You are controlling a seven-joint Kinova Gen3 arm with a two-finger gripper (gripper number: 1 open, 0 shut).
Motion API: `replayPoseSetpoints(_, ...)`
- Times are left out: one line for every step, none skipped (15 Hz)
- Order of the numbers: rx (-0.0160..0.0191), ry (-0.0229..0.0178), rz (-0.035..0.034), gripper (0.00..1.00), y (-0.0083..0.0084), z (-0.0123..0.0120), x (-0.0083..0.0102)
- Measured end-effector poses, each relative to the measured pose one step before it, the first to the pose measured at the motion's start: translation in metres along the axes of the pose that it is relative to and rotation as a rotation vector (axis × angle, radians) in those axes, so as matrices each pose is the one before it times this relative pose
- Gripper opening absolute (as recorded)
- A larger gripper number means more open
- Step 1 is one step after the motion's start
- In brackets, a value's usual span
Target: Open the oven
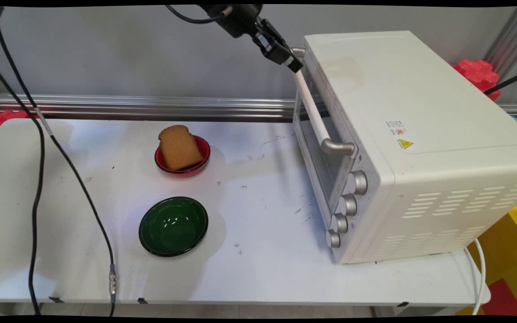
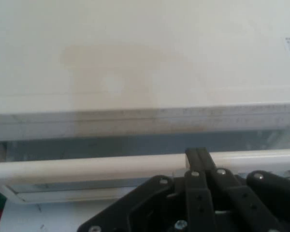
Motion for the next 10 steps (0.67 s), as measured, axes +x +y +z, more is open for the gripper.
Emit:
replayPoseSetpoints(-0.00260,-0.00002,-0.00275,0.00,0.00008,0.00419,0.00101)
replayPoseSetpoints(-0.00156,0.00018,-0.00209,0.00,-0.00003,0.00336,0.00059)
replayPoseSetpoints(-0.00116,-0.00085,-0.00150,0.00,0.00000,0.00374,0.00023)
replayPoseSetpoints(-0.00131,-0.00139,-0.00066,0.00,-0.00012,0.00400,0.00025)
replayPoseSetpoints(-0.00085,-0.00125,0.00002,0.00,-0.00011,0.00330,0.00012)
replayPoseSetpoints(-0.00116,-0.00094,0.00092,0.00,-0.00012,0.00387,0.00006)
replayPoseSetpoints(-0.00091,-0.00102,0.00077,0.00,-0.00029,0.00369,-0.00012)
replayPoseSetpoints(-0.00064,-0.00011,0.00174,0.00,-0.00025,0.00302,0.00006)
replayPoseSetpoints(0.00007,0.00014,0.00176,0.00,-0.00062,0.00343,0.00012)
replayPoseSetpoints(0.00110,0.00036,0.00172,0.00,-0.00078,0.00310,0.00003)
